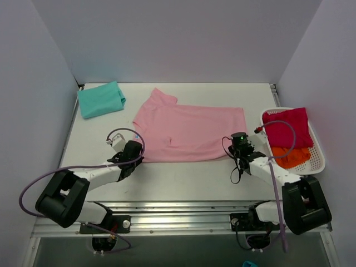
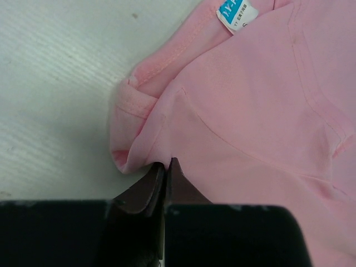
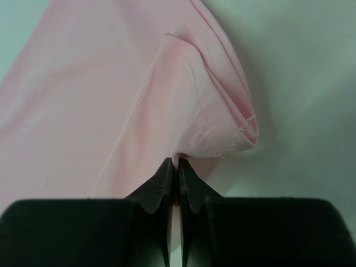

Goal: Fold and stack the t-shirts
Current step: Fold the tshirt

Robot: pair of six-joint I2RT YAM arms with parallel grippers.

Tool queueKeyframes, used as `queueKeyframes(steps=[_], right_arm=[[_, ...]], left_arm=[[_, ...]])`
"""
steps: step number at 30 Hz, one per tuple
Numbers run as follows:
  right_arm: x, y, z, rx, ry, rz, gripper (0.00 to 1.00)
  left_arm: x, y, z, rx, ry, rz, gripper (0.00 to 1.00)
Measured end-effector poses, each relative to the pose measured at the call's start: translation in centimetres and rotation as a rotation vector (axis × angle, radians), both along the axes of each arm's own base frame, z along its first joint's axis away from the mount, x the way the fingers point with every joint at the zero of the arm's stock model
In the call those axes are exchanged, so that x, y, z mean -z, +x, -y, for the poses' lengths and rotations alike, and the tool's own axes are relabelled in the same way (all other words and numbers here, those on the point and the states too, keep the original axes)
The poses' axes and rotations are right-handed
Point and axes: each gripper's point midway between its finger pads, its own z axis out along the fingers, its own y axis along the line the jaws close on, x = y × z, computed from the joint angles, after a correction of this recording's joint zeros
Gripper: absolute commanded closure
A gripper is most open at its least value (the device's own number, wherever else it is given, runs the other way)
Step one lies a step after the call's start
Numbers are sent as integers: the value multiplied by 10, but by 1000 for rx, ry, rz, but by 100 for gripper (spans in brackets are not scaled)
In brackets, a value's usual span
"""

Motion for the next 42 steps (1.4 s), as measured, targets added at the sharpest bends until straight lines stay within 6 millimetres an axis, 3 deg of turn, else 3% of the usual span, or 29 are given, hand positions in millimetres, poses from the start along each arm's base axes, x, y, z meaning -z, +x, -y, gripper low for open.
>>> queueKeyframes(steps=[6,8,9,10,11,12,13,14,16,21,25,27,29,30,32,35,39,42], right_arm=[[-5,-32,3,6,17,-6,100],[-7,-40,5,8,17,-19,94],[-8,-44,6,11,19,-21,82],[-7,-48,7,16,17,-33,45],[-11,-50,8,24,25,-24,23],[-13,-54,10,26,20,-29,6],[-15,-58,12,31,20,-30,0],[-16,-61,14,31,15,-32,0],[-21,-68,16,32,16,-27,0],[-34,-79,20,28,18,-9,0],[-52,-68,17,-5,1,39,0],[-60,-55,12,-37,-12,63,0],[-72,-35,2,-82,-20,87,0],[-76,-24,-5,-108,-18,99,0],[-78,-7,-16,-149,-15,110,0],[-71,0,-27,-200,-6,100,0],[-72,1,-32,-230,0,119,0],[-75,-2,-30,-232,-4,132,0]], left_arm=[[-16,-35,-2,14,-12,1,98],[-27,-41,-1,20,-25,21,90],[-33,-44,-2,19,-33,35,84],[-39,-46,-2,19,-42,46,65],[-44,-48,-4,19,-46,57,53],[-49,-50,-5,18,-51,67,40],[-53,-52,-7,15,-56,75,30],[-57,-54,-9,15,-61,80,16],[-61,-60,-10,23,-67,83,5],[-69,-72,-13,45,-73,83,2],[-89,-59,-9,85,-45,151,6],[-104,-37,-2,116,-10,200,6],[-120,-1,5,141,33,234,6],[-128,23,8,155,52,241,6],[-145,91,17,191,79,276,6],[-153,183,27,261,121,317,6],[-138,291,40,378,164,351,6],[-106,343,44,443,172,322,6]])
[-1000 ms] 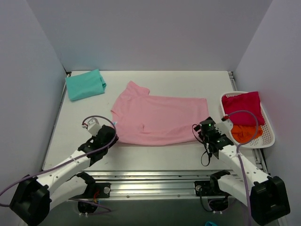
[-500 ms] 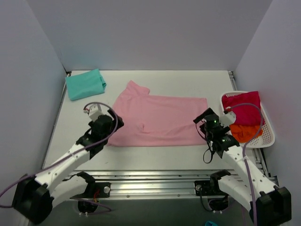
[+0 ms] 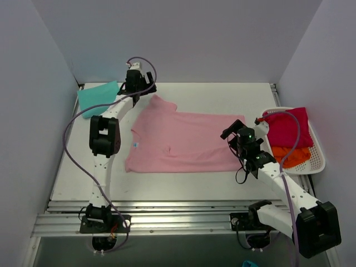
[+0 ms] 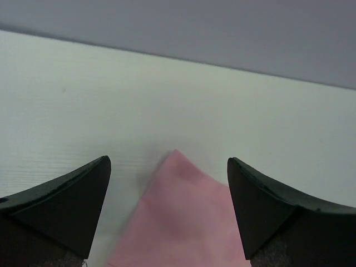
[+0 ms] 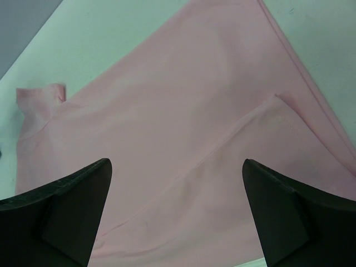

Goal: Fold and stack the t-shirts
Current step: Fold the tshirt

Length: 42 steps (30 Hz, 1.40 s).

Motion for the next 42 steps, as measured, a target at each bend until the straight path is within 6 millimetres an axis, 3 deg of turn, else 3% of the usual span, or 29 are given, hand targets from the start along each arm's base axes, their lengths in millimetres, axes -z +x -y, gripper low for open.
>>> queueKeyframes(steps=[5,9,18,21,22,23,25,26,30,32,37,41,42], right_arm=[[-13,-2,5,10,-9,40,0],[-21,-3,9,21,-21,60,0],[-20,-3,13,40,-35,55,0],[-17,-3,14,44,-42,44,0],[-16,-3,14,47,-44,44,0],[-16,-3,15,50,-46,43,0],[-16,-3,17,58,-51,44,0],[-16,-3,18,62,-55,41,0],[-15,-4,21,79,-66,39,0],[-14,-2,22,83,-67,37,0],[12,23,16,100,-97,-32,0],[45,76,7,108,-133,-133,1],[37,95,4,110,-124,-112,1]], left_arm=[[46,36,0,69,-6,-92,6],[69,36,-4,97,-29,-156,6],[81,24,12,166,-86,-199,5],[80,22,22,190,-90,-196,0],[80,20,26,200,-91,-197,3],[80,19,31,208,-93,-198,16],[80,16,39,222,-95,-204,24],[82,13,43,228,-97,-211,45],[91,6,51,236,-107,-242,91],[97,3,51,228,-113,-261,97],[98,5,47,210,-124,-254,98],[98,-2,41,186,-120,-258,98],[97,-5,38,179,-116,-262,98]])
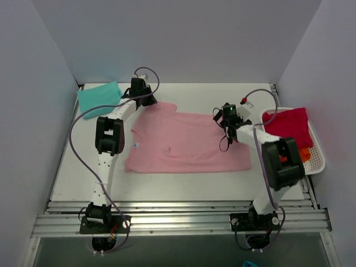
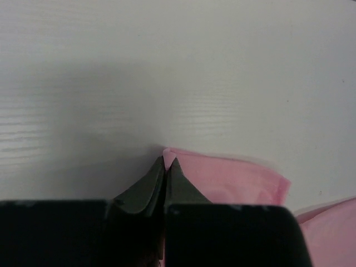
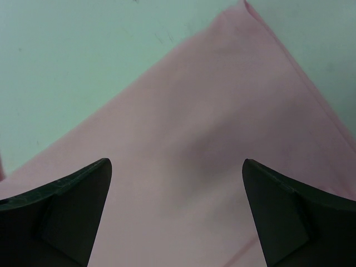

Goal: Fold and stack the t-shirts
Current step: Fold the tshirt

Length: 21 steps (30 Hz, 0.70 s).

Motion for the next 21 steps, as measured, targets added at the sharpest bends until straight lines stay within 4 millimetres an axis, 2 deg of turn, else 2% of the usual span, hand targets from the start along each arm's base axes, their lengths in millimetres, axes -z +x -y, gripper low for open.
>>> queueKeyframes(steps=[1,4,6,10,14,21], right_arm=[[16,24,3,14,-7,-31,1],[25,71,13,41,-19,-34,1],[29,90,25,57,-31,-37,1],[27,117,45,78,-63,-48,1],[22,133,56,88,-92,-47,1],[23,130,60,82,-125,-77,1]], left_arm=[[0,-3,-3,-5,6,-5,98],[0,-8,-12,-22,15,-14,98],[0,-13,-22,-35,17,-25,98],[0,-14,-45,-70,20,-34,98],[0,-10,-66,-104,16,-28,98],[-2,-3,-88,-140,10,-16,98]])
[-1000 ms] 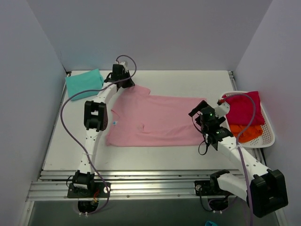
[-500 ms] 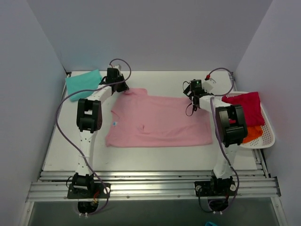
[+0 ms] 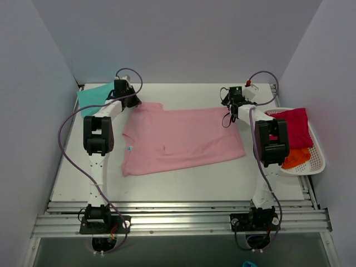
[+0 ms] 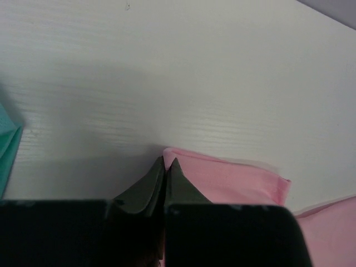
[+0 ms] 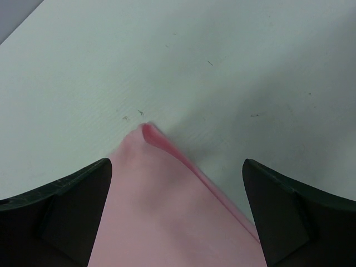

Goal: Fold and stack the t-shirts
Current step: Fold the tshirt

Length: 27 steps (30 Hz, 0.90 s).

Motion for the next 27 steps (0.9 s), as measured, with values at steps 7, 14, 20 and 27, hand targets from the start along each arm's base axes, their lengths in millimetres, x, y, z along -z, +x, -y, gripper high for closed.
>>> queueKeyframes(steps=[7,14,20,27], right_arm=[[17,16,-7,-22,8,-12,3],[38,39,-16,-54,13,-22,8],[38,45,-23,-74,23,-13,27],[42,50,-28,-96,39,-9,66]], left_arm=[[-2,0,3,14,-11,4,98],[-4,0,8,36,-25,7,98],[-9,4,15,53,-32,23,98],[-7,6,23,68,-31,26,98]])
